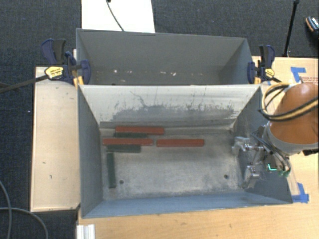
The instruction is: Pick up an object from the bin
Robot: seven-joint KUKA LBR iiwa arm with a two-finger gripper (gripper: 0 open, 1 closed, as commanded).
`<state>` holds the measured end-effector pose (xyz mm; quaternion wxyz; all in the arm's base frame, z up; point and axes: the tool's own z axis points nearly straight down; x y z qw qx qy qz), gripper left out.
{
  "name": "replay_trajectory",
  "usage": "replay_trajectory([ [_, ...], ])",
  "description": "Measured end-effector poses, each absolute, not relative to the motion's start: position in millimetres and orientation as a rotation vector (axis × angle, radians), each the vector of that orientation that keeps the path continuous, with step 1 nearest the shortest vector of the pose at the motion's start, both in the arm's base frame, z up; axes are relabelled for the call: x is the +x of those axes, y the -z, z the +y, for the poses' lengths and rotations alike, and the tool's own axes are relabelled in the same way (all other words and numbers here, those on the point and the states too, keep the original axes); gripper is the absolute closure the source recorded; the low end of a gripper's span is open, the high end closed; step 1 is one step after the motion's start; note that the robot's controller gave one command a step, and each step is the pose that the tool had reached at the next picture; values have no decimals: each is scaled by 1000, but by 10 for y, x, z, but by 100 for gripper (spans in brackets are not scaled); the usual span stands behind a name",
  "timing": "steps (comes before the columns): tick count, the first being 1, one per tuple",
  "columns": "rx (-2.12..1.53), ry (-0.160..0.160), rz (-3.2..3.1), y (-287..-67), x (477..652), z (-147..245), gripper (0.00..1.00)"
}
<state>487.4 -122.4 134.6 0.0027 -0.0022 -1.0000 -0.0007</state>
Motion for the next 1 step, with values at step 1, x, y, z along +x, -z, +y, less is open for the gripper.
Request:
replay_trajectory([
  [1,-7,8,-3145,-676,5409,-444,0],
])
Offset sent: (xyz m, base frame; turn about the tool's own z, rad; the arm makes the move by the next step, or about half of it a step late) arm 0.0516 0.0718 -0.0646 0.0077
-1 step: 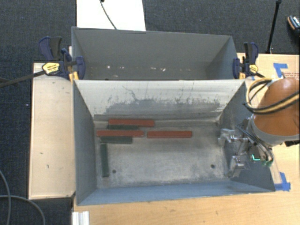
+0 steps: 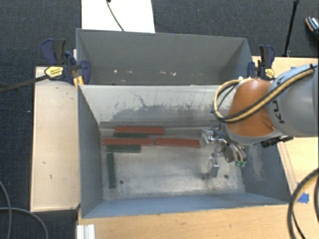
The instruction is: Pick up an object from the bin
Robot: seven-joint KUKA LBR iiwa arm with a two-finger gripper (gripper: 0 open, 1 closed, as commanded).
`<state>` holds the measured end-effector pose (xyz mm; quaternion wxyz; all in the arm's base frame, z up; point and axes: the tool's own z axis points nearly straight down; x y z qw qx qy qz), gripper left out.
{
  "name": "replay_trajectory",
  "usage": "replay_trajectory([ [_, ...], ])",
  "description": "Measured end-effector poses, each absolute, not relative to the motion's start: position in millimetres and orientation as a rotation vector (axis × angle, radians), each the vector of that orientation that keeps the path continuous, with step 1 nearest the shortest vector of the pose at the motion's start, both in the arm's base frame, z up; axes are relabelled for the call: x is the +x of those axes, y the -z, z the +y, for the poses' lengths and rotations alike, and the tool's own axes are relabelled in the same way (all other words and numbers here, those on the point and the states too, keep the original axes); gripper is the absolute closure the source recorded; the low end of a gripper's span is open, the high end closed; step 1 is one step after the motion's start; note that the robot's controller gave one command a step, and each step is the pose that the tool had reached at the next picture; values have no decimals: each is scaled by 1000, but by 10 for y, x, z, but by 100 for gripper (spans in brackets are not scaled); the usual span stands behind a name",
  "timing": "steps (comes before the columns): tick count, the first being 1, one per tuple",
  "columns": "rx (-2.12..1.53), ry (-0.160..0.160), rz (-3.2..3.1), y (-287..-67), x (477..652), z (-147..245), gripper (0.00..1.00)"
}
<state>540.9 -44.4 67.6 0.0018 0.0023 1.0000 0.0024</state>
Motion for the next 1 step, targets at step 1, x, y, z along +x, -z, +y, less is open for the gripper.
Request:
replay_trajectory([
  [1,-412,2,3109,-710,5767,-752,0],
])
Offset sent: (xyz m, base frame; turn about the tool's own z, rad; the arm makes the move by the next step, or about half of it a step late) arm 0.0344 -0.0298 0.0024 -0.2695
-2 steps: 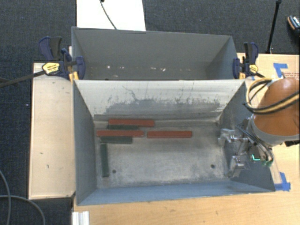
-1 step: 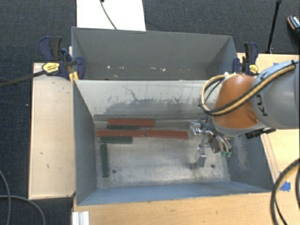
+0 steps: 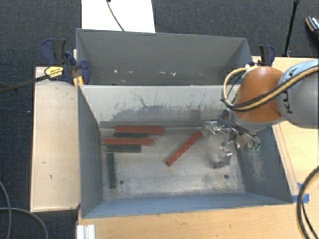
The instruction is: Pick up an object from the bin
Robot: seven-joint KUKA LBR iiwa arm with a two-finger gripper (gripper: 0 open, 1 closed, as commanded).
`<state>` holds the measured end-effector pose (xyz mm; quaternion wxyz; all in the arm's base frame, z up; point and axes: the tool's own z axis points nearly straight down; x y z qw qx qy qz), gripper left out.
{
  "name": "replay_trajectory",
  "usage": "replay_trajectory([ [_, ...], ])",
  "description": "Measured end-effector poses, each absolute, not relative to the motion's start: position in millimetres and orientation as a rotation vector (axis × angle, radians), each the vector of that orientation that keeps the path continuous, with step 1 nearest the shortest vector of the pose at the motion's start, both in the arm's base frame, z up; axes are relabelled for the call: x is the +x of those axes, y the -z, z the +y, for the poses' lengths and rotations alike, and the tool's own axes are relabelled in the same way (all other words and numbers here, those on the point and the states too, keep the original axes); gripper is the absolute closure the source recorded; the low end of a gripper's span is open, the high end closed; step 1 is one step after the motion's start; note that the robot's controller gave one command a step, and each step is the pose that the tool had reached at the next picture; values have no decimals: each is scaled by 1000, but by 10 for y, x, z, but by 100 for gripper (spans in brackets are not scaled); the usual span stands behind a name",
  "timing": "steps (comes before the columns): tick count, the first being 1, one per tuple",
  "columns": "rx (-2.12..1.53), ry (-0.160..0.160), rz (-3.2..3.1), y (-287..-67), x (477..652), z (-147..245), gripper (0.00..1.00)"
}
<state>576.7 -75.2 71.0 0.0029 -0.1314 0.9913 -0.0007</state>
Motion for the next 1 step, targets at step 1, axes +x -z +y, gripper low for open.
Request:
replay_trajectory([
  [1,-18,-5,3140,-708,5762,-107,0],
])
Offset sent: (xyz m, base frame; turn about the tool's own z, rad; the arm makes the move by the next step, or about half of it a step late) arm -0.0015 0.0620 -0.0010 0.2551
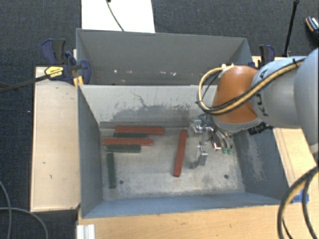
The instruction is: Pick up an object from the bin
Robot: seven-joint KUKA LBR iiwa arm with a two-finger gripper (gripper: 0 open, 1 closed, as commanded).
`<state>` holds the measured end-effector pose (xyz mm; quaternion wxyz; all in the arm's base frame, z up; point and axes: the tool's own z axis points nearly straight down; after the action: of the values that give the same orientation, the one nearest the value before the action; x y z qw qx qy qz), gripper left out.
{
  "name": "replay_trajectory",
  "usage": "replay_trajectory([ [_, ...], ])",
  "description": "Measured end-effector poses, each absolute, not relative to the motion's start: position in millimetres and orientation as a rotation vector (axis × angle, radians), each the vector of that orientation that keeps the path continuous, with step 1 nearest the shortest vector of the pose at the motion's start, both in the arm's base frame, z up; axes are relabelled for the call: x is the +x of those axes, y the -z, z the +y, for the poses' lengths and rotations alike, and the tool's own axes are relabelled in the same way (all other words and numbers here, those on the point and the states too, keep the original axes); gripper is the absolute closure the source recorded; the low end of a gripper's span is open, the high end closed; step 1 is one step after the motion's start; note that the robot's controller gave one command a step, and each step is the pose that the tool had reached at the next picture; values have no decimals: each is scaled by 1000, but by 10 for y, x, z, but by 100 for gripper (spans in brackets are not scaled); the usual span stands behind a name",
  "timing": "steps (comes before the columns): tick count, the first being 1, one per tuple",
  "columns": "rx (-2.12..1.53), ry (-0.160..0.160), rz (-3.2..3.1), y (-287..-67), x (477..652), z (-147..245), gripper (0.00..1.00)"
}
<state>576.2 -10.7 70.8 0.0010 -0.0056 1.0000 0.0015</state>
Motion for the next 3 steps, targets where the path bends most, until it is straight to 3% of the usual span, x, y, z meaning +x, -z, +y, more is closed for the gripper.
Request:
replay_trajectory([
  [1,-499,-4,3096,-818,5727,549,0],
  [2,-1290,-2,2864,-728,5349,722,0],
  [3,-1289,-1,2864,-729,5354,717,100],
])
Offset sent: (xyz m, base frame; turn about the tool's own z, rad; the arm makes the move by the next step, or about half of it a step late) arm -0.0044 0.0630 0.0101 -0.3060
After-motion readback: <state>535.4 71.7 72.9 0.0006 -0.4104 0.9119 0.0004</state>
